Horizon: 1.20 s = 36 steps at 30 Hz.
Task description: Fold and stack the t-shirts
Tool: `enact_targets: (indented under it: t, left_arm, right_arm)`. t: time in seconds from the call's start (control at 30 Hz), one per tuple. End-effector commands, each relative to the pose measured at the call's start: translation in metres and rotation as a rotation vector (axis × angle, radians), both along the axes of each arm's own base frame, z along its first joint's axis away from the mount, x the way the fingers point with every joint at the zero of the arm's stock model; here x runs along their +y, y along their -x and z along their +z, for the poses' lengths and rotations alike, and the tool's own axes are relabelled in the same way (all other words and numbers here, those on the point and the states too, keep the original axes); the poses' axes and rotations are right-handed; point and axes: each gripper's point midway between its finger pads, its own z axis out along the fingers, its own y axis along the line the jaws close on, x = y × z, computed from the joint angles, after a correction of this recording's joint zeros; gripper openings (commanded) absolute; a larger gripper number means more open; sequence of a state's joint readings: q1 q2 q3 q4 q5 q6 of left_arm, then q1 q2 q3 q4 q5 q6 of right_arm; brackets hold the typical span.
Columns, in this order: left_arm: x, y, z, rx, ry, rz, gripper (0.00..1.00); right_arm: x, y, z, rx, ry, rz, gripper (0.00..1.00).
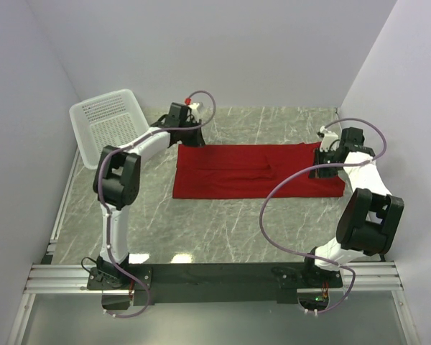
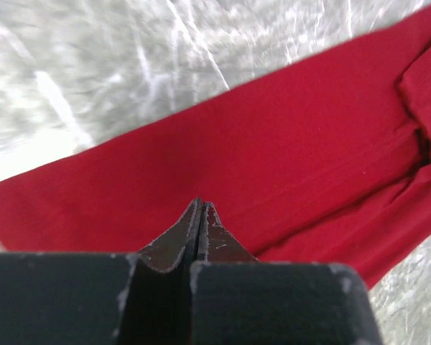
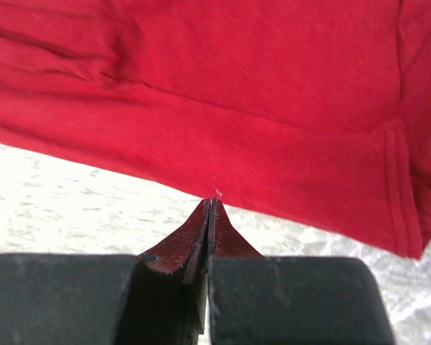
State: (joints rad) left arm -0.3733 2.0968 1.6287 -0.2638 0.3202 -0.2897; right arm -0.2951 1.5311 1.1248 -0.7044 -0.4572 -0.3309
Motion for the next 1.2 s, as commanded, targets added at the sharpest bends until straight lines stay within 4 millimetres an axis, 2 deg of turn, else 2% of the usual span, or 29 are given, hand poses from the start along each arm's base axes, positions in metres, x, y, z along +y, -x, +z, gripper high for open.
enact_targets:
  t: [0.0, 0.03, 0.17, 0.27, 0.67, 0.73, 0.77, 0.83, 0.87, 0.9, 0.93, 0.97, 1.0, 1.03, 1.07, 1.13, 1.17]
  left_arm:
    - [-0.025, -0.01, 0.018, -0.056, 0.026, -0.061, 0.01]
    - [-0.024, -0.013, 0.006, -0.041, 0.01, -0.048, 0.01]
    - [-0.018, -0.018, -0.011, -0.024, -0.024, -0.01, 0.01]
    - [-0.015, -0.02, -0.019, -0.019, -0.045, 0.001, 0.01]
    - [-0.001, -0.018, -0.055, 0.037, -0.119, 0.046, 0.01]
    - [0.002, -0.018, -0.059, 0.043, -0.131, 0.056, 0.01]
    - [0.003, -0.017, -0.06, 0.045, -0.133, 0.06, 0.01]
    - [0.007, -0.016, -0.064, 0.055, -0.14, 0.069, 0.01]
    - [0.009, -0.015, -0.065, 0.064, -0.14, 0.077, 0.01]
    - [0.01, -0.015, -0.065, 0.066, -0.14, 0.08, 0.01]
    - [0.012, -0.014, -0.066, 0.072, -0.135, 0.087, 0.01]
    - [0.013, -0.013, -0.067, 0.077, -0.136, 0.089, 0.01]
    - [0.013, -0.013, -0.067, 0.079, -0.133, 0.09, 0.01]
    - [0.013, -0.013, -0.067, 0.081, -0.134, 0.096, 0.01]
    - [0.014, -0.012, -0.068, 0.086, -0.133, 0.099, 0.01]
    - [0.014, -0.012, -0.067, 0.09, -0.129, 0.107, 0.01]
    - [0.014, -0.011, -0.067, 0.092, -0.127, 0.108, 0.01]
  right_arm:
    - [-0.018, 0.003, -0.014, 0.023, 0.092, -0.026, 0.0]
    - [-0.019, 0.002, -0.018, 0.027, 0.103, -0.025, 0.0]
    - [-0.023, -0.003, -0.032, 0.05, 0.13, -0.036, 0.0]
    - [-0.022, -0.008, -0.036, 0.06, 0.125, -0.043, 0.0]
    - [-0.021, -0.025, -0.026, 0.024, 0.11, -0.064, 0.0]
    - [-0.025, -0.039, -0.02, 0.008, 0.15, -0.099, 0.0]
    - [-0.025, -0.045, -0.025, 0.024, 0.154, -0.112, 0.01]
    - [-0.018, -0.066, -0.014, -0.007, 0.15, -0.118, 0.01]
    - [-0.014, -0.072, -0.023, 0.023, 0.14, -0.135, 0.02]
    - [-0.017, -0.087, -0.013, 0.0, 0.164, -0.152, 0.01]
    - [-0.012, -0.094, -0.023, 0.028, 0.168, -0.148, 0.01]
    - [-0.01, -0.101, -0.024, 0.034, 0.173, -0.165, 0.0]
    - [-0.012, -0.115, -0.014, 0.01, 0.184, -0.176, 0.0]
    - [-0.013, -0.12, -0.025, 0.034, 0.191, -0.179, 0.0]
    - [-0.011, -0.131, -0.02, 0.016, 0.205, -0.18, 0.0]
    - [-0.013, -0.136, -0.032, 0.049, 0.251, -0.182, 0.0]
    - [-0.011, -0.143, -0.03, 0.039, 0.269, -0.178, 0.0]
